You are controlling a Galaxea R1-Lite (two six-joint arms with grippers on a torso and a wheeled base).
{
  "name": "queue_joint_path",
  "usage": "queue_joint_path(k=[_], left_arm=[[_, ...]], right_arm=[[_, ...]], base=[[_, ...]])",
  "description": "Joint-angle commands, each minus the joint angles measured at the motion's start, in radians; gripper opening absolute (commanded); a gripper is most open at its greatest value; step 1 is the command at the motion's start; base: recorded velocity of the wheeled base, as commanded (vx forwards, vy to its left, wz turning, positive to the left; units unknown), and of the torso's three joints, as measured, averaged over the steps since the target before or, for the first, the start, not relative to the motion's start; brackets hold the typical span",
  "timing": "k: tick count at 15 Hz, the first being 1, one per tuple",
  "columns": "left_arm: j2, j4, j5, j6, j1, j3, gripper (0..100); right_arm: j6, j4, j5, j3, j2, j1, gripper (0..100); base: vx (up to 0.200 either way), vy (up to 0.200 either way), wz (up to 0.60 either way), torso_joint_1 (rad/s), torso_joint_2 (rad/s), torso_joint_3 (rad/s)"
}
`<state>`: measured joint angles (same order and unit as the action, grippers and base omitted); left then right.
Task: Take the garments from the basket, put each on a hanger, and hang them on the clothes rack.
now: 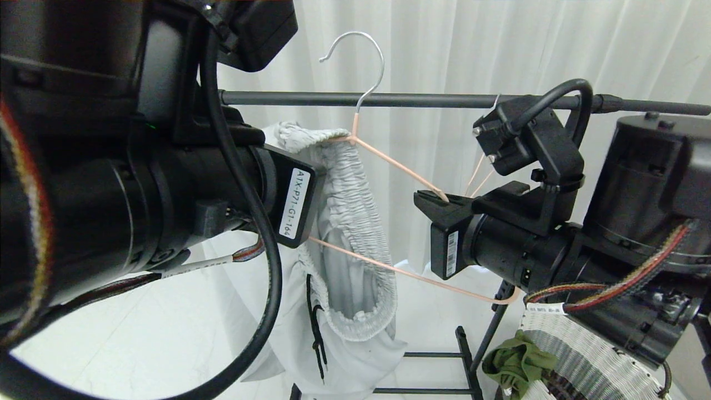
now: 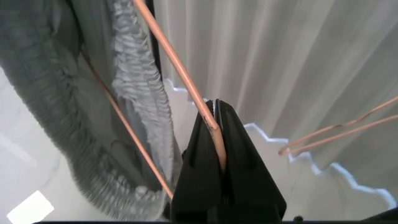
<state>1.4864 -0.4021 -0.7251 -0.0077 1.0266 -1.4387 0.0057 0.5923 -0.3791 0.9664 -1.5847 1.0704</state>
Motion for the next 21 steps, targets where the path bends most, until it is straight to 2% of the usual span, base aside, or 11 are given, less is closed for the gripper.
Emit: queue_joint_path(k=[1,5,6,12,14,15,17,18,20,21], left_arm=[[0.003,-0.001,0.000,0.002,0.012,0.001,0],[0.011,0.003,0.000,0.002,0.029,0.011,0],[0.011,0.003,0.000,0.002,0.032,0.012,100],[-0.012,0.003,0.000,0.002,0.032,0.017,100],[-0.057,0.002,0.000,0.028,0.032,0.037,100],[-0.083,0.002,0.000,0.060,0.032,0.047,100],[-0.184,0.003,0.006,0.224,0.026,0.086,100],[-0.216,0.003,0.035,0.276,0.006,0.095,100],[-0.258,0.003,0.089,0.370,-0.063,0.096,100],[-0.276,0.005,0.118,0.483,-0.137,0.100,100]], right_arm=[[-0.001,0.021,-0.001,-0.003,0.002,0.000,0],[-0.047,0.063,-0.003,-0.006,0.011,-0.006,0],[-0.061,0.075,-0.003,-0.006,0.012,-0.006,0],[-0.112,0.106,-0.006,-0.006,0.028,-0.023,0],[-0.124,0.106,-0.004,-0.008,0.041,-0.049,0],[-0.127,0.106,-0.001,-0.011,0.046,-0.056,0],[-0.145,0.104,0.008,-0.044,0.071,-0.086,0],[-0.158,0.104,0.014,-0.061,0.086,-0.090,0],[-0.164,0.103,0.019,-0.090,0.112,-0.090,0],[-0.174,0.101,0.020,-0.112,0.130,-0.090,0]], base=[[0.000,0.000,0.00,0.000,0.00,0.000],[0.000,0.000,0.00,0.000,0.00,0.000],[0.000,0.000,0.00,0.000,0.00,0.000],[0.000,0.000,0.00,0.000,0.00,0.000],[0.000,0.000,0.00,0.000,0.00,0.000],[0.000,0.000,0.00,0.000,0.00,0.000],[0.000,0.000,0.00,0.000,0.00,0.000],[0.000,0.000,0.00,0.000,0.00,0.000],[0.000,0.000,0.00,0.000,0.00,0.000],[0.000,0.000,0.00,0.000,0.00,0.000]])
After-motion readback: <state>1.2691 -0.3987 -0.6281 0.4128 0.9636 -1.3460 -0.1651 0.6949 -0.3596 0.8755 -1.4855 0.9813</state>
